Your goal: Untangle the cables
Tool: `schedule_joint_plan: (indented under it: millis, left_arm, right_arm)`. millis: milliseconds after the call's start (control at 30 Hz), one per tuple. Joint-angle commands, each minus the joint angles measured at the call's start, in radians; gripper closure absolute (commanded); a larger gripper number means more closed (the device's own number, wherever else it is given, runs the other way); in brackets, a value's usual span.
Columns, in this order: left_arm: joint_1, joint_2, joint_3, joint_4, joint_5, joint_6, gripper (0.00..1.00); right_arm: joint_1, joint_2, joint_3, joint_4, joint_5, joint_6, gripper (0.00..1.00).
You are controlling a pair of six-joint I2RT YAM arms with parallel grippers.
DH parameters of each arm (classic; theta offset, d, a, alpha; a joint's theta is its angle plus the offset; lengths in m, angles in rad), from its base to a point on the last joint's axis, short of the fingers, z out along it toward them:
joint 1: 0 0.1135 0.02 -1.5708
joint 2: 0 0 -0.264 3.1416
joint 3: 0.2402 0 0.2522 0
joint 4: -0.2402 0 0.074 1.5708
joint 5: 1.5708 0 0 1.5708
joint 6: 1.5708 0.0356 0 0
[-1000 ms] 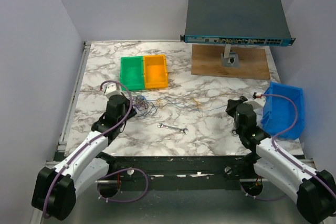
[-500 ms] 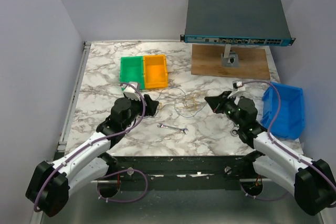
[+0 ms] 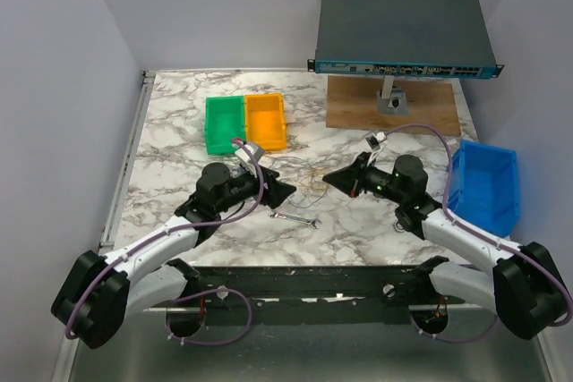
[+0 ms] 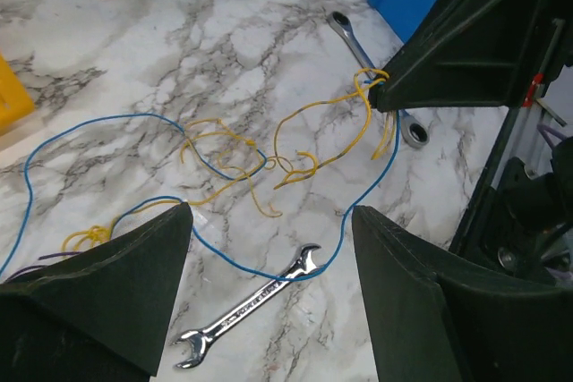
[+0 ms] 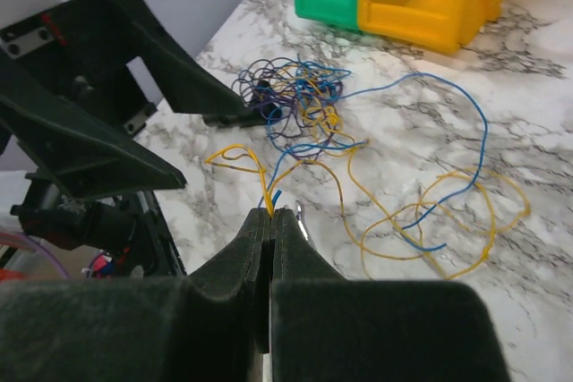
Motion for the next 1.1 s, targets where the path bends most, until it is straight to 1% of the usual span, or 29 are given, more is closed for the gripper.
schedule_joint_plan:
  millis: [0,133,167,200,267,300,333,367,467,500,600,633,733,833,1000,1067]
  left_arm:
    - [-0.041,0.072,0.063,0.030,0.122,0.035,0.27]
    - [-0.075,0.109,0.096,0.013,0.111,0.055,0.29]
    - [-0.077,0.116,0.103,0.014,0.112,0.056,0.35]
    - [-0.077,0.127,0.110,0.012,0.117,0.056,0.44]
    - [-0.078,0.143,0.125,0.001,0.115,0.054,0.73]
    - [-0.078,0.150,0.133,-0.012,0.102,0.054,0.91]
    - [-0.078,0.154,0.140,-0.029,0.083,0.054,1.00]
    - [-0.078,0.153,0.143,-0.047,0.050,0.054,1.00]
    - [-0.078,0.131,0.127,-0.057,-0.024,0.049,1.00]
    - [-0.077,0.119,0.120,-0.053,-0.040,0.049,1.00]
    - [-0.077,0.100,0.106,-0.041,-0.042,0.055,1.00]
    - [-0.078,0.095,0.104,-0.039,-0.039,0.057,1.00]
    - [-0.077,0.093,0.103,-0.028,-0.013,0.056,1.00]
    - [-0.077,0.088,0.098,-0.013,0.012,0.054,1.00]
    - [-0.077,0.075,0.081,0.026,0.070,0.045,1.00]
    - [-0.078,0.080,0.084,0.029,0.097,0.043,1.00]
  right_arm:
    - [0.027,-0.002,0.051,-0.011,-0.084,-0.023,0.99]
    - [0.054,0.015,0.070,-0.041,-0.086,-0.043,0.99]
    - [0.057,0.019,0.073,-0.044,-0.085,-0.045,0.99]
    - [0.062,0.022,0.075,-0.046,-0.083,-0.046,0.99]
    - [0.066,0.025,0.074,-0.046,-0.078,-0.048,0.99]
    - [0.067,0.025,0.072,-0.047,-0.070,-0.047,0.97]
    - [0.067,0.022,0.069,-0.051,-0.047,-0.048,0.89]
    - [0.068,0.016,0.061,-0.056,-0.016,-0.047,0.77]
    - [0.067,-0.011,0.029,-0.056,0.079,-0.039,0.36]
    - [0.067,-0.019,0.014,-0.049,0.100,-0.035,0.29]
    - [0.066,-0.027,-0.005,-0.040,0.097,-0.031,0.26]
    - [0.067,-0.020,-0.003,-0.042,0.086,-0.032,0.23]
    - [0.068,0.003,0.018,-0.055,0.039,-0.040,0.20]
    - [0.070,0.023,0.031,-0.044,-0.006,-0.047,0.12]
    - [0.117,0.083,0.065,-0.023,-0.023,-0.081,0.00]
    - [0.158,0.120,0.100,-0.028,0.017,-0.096,0.00]
